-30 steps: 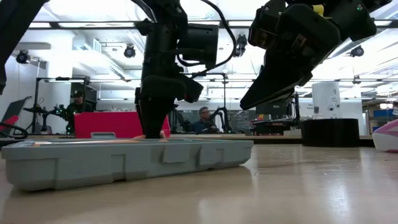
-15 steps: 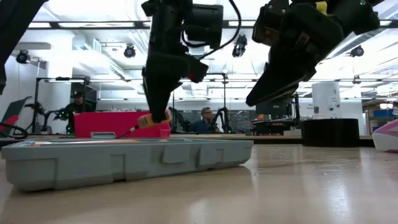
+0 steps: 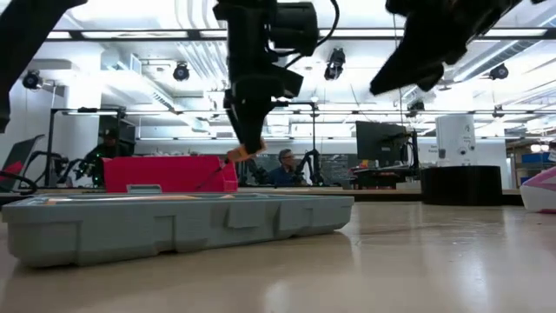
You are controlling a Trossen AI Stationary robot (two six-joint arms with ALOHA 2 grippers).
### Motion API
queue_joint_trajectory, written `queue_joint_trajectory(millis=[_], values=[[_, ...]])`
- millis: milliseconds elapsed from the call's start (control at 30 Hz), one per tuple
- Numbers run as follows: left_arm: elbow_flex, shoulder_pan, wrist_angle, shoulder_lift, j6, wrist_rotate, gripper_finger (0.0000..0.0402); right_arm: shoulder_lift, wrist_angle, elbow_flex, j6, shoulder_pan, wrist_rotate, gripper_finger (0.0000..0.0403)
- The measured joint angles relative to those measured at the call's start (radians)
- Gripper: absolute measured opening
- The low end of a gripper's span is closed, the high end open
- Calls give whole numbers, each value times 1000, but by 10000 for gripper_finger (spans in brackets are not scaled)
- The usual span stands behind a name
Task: Prefit tool cases
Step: Remove the tape measure from the gray toolbox
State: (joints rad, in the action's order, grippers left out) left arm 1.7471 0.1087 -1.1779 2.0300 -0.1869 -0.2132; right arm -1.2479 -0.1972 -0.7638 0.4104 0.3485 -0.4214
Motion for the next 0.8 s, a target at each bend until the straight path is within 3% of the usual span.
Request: queue_joint_trajectory(millis=[433,800], values=[[1,124,296,0,166,-14,283,21,-32,0,31,7,-26,50],[-7,152,570,6,276,-14,282,3,5,0,64,21,-53,64]])
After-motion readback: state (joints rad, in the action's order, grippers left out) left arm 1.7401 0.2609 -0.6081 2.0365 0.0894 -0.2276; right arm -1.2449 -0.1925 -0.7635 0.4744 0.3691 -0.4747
